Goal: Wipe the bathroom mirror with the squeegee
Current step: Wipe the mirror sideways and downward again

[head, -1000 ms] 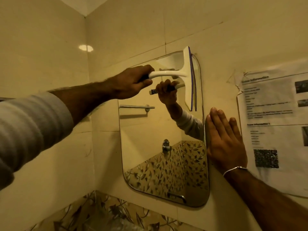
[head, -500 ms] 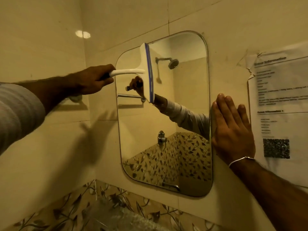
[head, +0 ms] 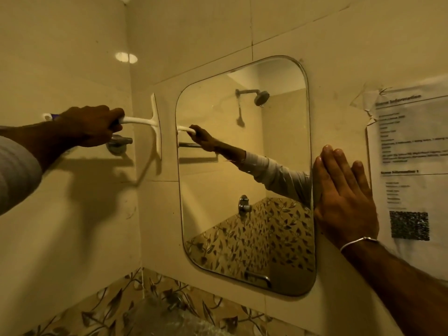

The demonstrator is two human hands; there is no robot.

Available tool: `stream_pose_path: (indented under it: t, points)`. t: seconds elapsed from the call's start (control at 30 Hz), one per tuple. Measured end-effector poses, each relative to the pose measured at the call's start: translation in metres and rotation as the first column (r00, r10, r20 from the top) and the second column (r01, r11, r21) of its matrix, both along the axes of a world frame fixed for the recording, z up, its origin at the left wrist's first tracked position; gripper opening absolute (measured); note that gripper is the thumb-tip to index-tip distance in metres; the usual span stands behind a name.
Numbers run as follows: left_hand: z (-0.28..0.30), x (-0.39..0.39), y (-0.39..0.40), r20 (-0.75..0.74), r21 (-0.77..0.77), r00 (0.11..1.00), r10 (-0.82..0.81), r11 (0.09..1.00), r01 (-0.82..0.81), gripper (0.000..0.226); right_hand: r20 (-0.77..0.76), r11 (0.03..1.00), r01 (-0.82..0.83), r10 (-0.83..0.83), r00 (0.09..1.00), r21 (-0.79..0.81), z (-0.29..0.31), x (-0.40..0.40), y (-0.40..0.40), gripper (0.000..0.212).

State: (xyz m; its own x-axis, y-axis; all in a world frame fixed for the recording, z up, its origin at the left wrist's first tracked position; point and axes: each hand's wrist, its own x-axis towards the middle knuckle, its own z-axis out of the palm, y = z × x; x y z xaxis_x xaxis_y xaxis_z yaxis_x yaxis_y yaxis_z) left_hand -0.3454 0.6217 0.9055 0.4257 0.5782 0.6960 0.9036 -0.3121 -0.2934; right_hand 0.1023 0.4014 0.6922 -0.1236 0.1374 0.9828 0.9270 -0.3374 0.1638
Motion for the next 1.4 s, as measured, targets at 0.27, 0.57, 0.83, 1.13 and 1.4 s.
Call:
stream_pose_path:
  t: [0.27,0.57,0.83,1.13,1.4]
  points:
    - [0.001,0.075,-0.085,0.026,0.139,0.81,-0.585,0.805,0.577,0.021,0.01,1.0,0.018,-0.018,1.0,-0.013,0.0,0.0,-0.001,0.073]
    - [-0.061,0.163,-0.117,-0.192,0.065,0.66,-0.726,0.661,0.747,0.038,-0.005,1.0,0.006,-0.006,1.0,-0.027,-0.001,-0.001,-0.003,0.068]
    - [-0.086,0.147,-0.072,-0.104,0.039,0.705,-0.702,0.705,0.708,0.031,-0.002,1.0,0.011,-0.011,1.0,-0.014,-0.002,-0.001,-0.001,0.067]
    - [-0.086,0.045,0.003,-0.031,0.003,0.88,-0.473,0.881,0.474,0.013,0.007,1.0,0.004,-0.004,1.0,0.007,-0.001,-0.002,0.001,0.07]
    - [-0.075,-0.012,0.021,-0.173,0.011,0.977,-0.125,0.992,0.129,0.024,0.001,1.0,-0.007,0.006,1.0,0.026,0.0,-0.002,0.0,0.069]
